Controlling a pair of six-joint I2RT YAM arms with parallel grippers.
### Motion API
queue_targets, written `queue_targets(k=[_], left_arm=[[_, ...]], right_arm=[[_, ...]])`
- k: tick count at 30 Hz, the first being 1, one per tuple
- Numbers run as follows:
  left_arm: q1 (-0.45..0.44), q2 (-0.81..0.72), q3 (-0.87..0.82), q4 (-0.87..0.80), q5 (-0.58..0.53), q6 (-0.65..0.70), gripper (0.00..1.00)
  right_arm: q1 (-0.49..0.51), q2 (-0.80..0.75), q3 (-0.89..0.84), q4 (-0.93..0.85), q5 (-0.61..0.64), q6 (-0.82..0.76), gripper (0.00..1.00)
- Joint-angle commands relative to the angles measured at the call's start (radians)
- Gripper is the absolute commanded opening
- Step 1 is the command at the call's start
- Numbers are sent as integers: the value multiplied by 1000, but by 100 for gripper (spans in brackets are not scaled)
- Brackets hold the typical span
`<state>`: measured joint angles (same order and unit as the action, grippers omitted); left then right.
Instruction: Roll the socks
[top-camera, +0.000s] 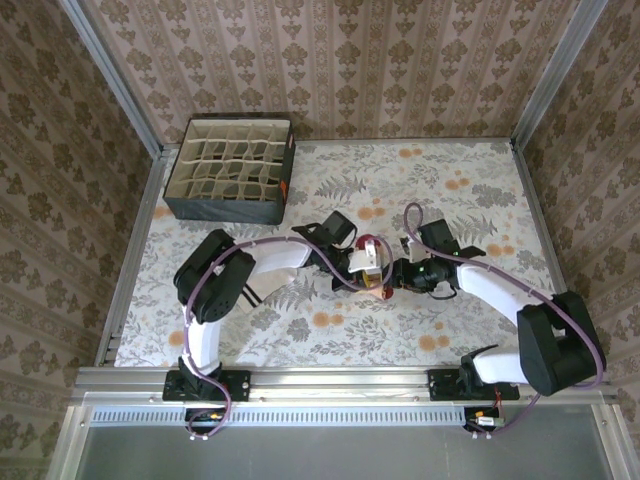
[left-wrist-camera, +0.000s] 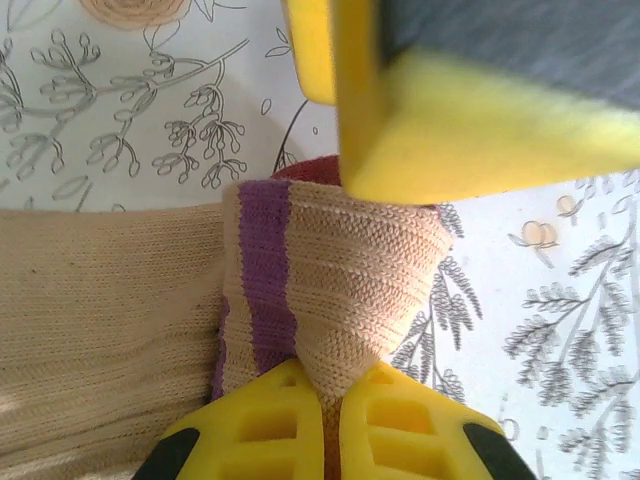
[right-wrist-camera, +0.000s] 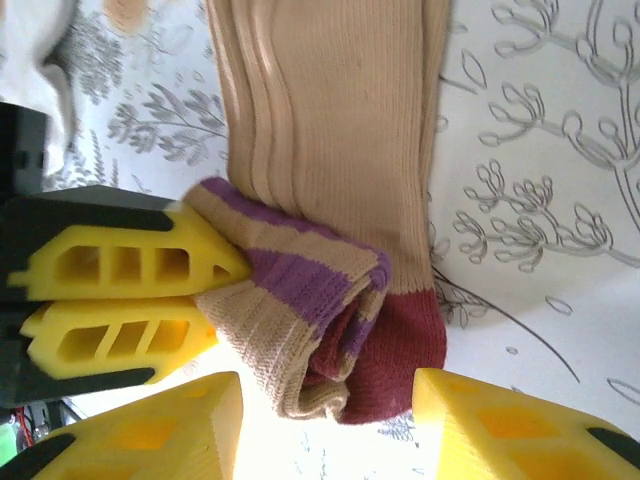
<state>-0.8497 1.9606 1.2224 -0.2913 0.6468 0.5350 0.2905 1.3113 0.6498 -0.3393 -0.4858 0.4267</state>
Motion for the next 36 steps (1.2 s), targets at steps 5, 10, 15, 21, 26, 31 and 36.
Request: queue_targets(k=[5,10,15,21,26,31,36], left_arm=[[55,95,47,-180,237,-154,0],[74,124,60,-183,282,-161,0],[81,139,65,-190,294,-155,0],[100,139,51,-168,275,-190,0],[118,145,48,-145,265,-232,0],[149,158,54,-130,236,-306,0],[156,165,63,-154,217,-316,0]], right_arm=[[-1,-92,-100,349,-70,-15,51],[5,-23,-117,458,-133,-23,55],[14,74,-99,506,-164,-38,56],[32,140,-95,500,-198,-47,57],[63,141,-113,462,-202,-59,57],[100,119,-143,447,-134,-46,56],[127,129,-107,359,-22,-39,40]])
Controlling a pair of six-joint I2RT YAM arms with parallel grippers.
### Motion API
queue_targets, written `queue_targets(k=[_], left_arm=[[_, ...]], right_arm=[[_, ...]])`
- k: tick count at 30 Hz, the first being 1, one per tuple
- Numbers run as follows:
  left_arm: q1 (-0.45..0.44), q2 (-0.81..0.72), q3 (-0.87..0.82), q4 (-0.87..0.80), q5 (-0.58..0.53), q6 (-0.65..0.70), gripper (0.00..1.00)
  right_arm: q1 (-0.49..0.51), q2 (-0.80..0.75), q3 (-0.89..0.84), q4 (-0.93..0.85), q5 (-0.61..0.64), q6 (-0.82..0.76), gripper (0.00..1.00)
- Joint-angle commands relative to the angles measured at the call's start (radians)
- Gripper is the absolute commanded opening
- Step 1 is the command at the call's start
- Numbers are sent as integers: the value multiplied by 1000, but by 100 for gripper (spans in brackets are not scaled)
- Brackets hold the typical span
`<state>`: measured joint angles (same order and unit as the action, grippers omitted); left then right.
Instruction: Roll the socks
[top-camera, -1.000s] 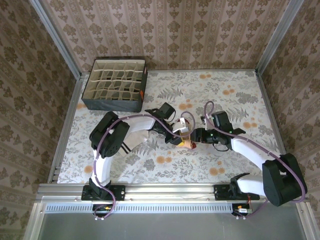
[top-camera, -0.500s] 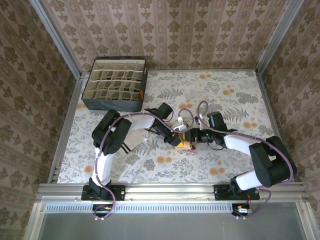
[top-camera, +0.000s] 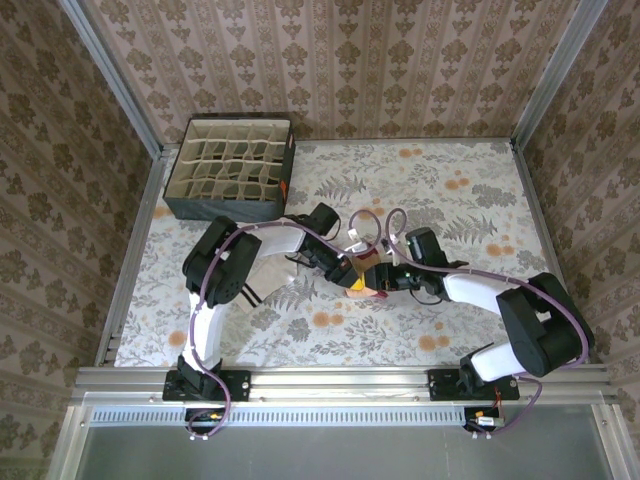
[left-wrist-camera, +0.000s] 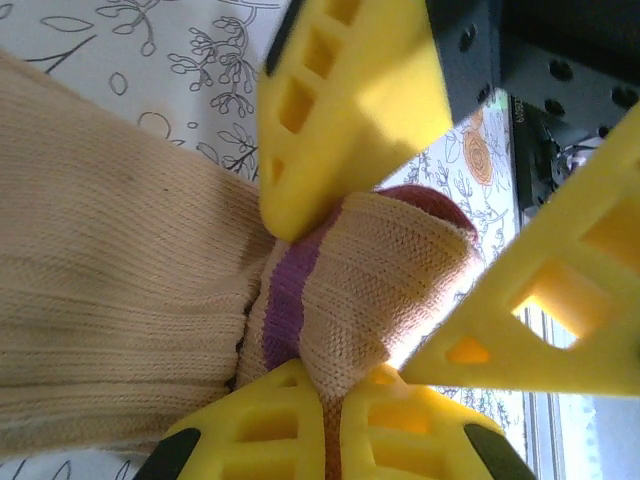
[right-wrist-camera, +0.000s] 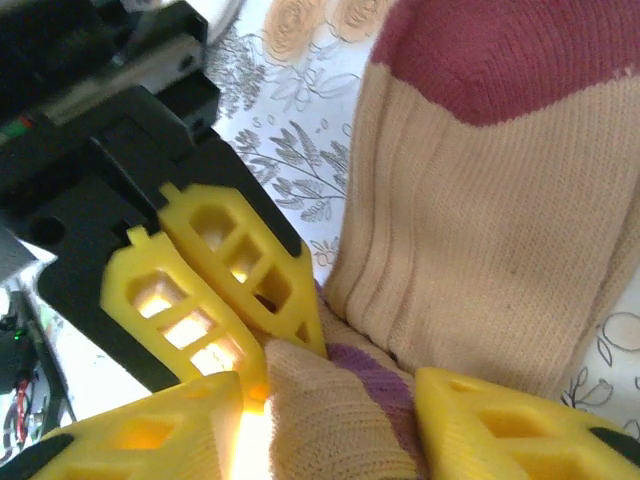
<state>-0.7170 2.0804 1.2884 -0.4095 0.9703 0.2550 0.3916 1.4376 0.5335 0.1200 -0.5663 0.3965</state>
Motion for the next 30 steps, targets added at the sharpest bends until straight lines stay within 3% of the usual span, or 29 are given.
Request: queue_targets(k=[1,6,9,17,23,30], left_arm=[[22,46,-4,-38,-111,-34,0],[22,21,-32,-29,-152,-33,3],[21,-24,-73,17,-170,-11,10],[-16,-224,-205,150,-284,138,20],[-63,-399,-371,339,-449,244,29],[-236,-529,-556,556,-733,505,35]], right_arm=[[34,13,24,-122,78,-10,35],[73,54,91,-250,195,15,10],[73,80,128,-356,277,41,3],[64,218,208,-506,304,85,0],[63,266,236,-540,310,96,0],[61,294,259,-558,298,92,0]])
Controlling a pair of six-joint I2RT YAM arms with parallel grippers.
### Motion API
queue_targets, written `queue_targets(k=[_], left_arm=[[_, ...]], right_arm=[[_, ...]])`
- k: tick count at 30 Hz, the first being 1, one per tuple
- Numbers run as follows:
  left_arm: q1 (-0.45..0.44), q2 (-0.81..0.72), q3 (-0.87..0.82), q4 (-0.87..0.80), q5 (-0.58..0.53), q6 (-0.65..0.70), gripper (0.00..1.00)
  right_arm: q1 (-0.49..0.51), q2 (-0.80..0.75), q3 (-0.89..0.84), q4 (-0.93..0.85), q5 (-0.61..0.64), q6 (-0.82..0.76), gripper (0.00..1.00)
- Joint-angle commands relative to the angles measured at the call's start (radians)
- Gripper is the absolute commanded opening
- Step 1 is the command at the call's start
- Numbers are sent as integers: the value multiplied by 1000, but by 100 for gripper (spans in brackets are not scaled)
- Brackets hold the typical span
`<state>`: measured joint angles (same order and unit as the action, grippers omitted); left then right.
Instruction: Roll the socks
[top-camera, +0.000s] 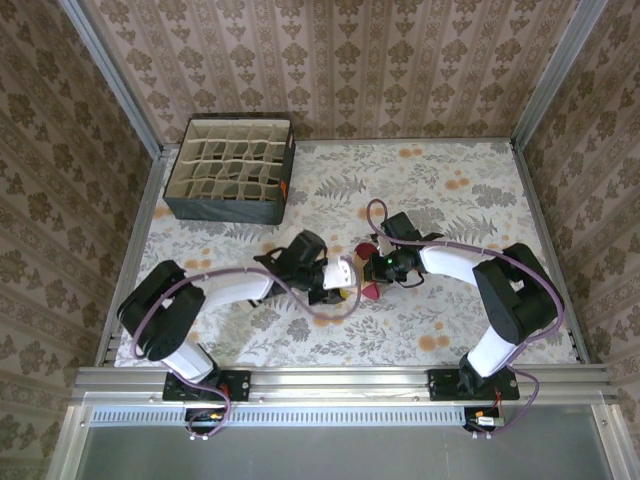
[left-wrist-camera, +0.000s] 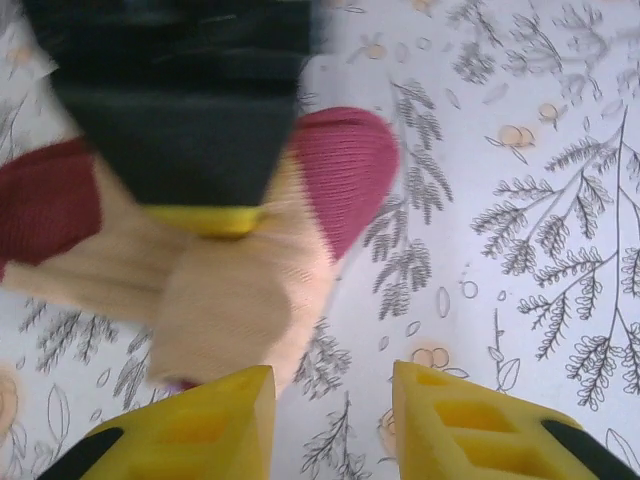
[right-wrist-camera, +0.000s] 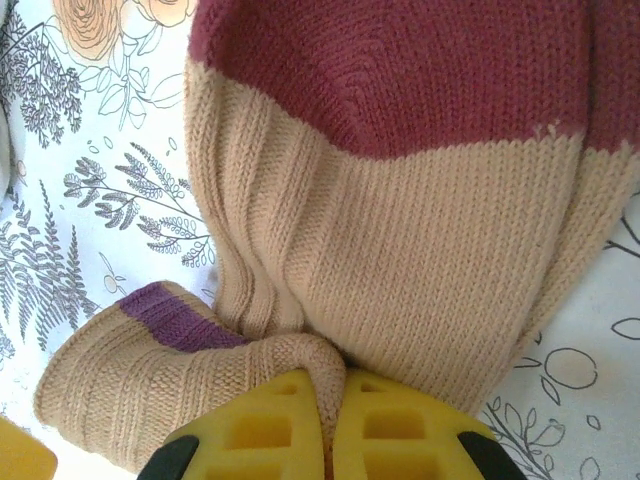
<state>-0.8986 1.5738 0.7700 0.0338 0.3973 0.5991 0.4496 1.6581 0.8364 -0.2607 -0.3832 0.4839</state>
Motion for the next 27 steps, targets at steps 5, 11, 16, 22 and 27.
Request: queue_targets(k=[5,11,16,22,27], left_arm=[[-112,-3,-43,155,-269,233,36],[-127,49,-31,194,-316,294,41],[-130,115,-21,202,-351,336,42],[-133,235,33,200,-432,343,41],[-147,270,75,134,-408,296,19]], right_arm=[[3,80,-28,-190,106,-6,0],[1,97,-11,-210,81,-24,0],[-3,112,-4,-219,50,-34,0],[-5,144,15,-252,-9,-67,0],[-5,130,10,-261,-52,-98,4]])
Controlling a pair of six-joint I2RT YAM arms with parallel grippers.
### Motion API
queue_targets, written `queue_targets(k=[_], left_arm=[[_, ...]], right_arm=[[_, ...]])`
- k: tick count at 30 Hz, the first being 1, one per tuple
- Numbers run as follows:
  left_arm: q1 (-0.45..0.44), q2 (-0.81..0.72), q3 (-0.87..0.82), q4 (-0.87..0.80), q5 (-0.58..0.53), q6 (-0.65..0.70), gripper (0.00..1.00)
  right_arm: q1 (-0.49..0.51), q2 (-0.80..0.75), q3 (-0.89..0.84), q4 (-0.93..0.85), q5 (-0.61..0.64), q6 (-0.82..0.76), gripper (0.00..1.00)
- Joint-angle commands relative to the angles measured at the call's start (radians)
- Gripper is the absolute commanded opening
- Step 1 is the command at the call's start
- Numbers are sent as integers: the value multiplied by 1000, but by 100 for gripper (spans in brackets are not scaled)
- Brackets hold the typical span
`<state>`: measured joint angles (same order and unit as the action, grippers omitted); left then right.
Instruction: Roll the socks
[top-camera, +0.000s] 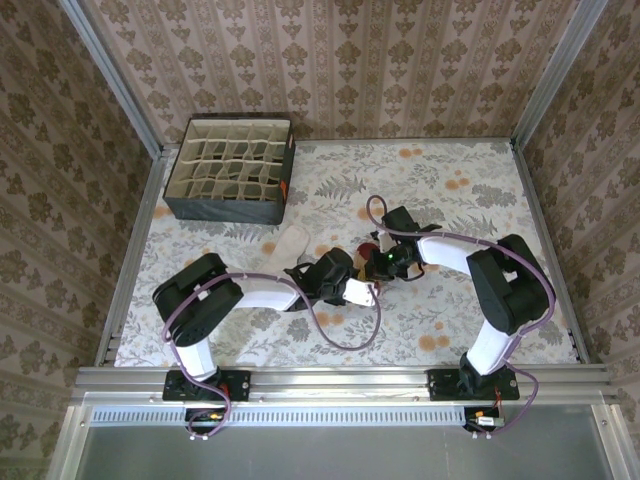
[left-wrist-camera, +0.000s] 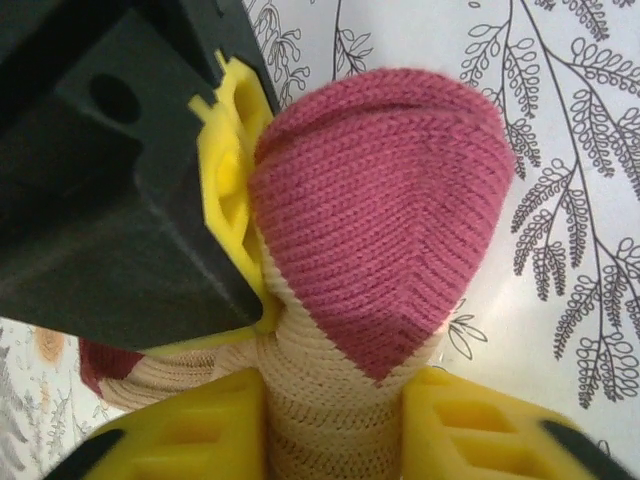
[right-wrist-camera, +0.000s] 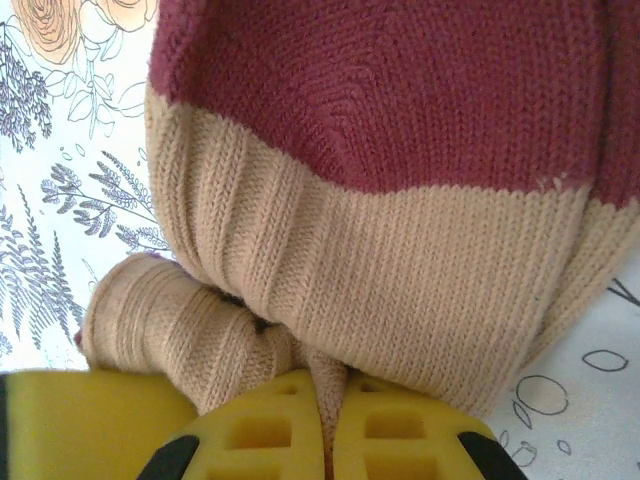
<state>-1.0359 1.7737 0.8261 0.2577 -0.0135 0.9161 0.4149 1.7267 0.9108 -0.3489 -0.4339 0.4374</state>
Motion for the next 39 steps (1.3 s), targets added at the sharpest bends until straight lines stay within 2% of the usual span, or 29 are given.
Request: queue_targets(k=[1,3,6,10,12,14,21,25,32,39], left_arm=[[-10,67,33,-128,16,-36,12],[-9,57,60,-218,59,-62,0],[5,44,103,-366,166,-93,0],[53,59,181,-560,355,-150,0],[77,98,247,-668,455,-177,0],[98,148,327,-773,510,-213,0],[142,257,484,-935,617,-284,0],[154,310,557,-1005,636,-310,0],[158,349,596,-1019,644,-353,0],[160,331,573,-948,663,-382,0]], right_arm=[[29,43,-71,-163,-10,-55,7],[23,-3,-87,-140,-15,-55,15],[-5,-89,-113,-98,-25,-43,36],[-59,-238,-165,-10,-19,-9,48],[-73,-307,-195,34,-9,3,50],[-74,-380,-227,79,-5,7,51],[-74,-500,-356,224,-66,40,53],[-73,-528,-421,285,-92,71,55],[-67,-544,-454,328,-104,96,58],[-61,-431,-398,269,-82,92,55]])
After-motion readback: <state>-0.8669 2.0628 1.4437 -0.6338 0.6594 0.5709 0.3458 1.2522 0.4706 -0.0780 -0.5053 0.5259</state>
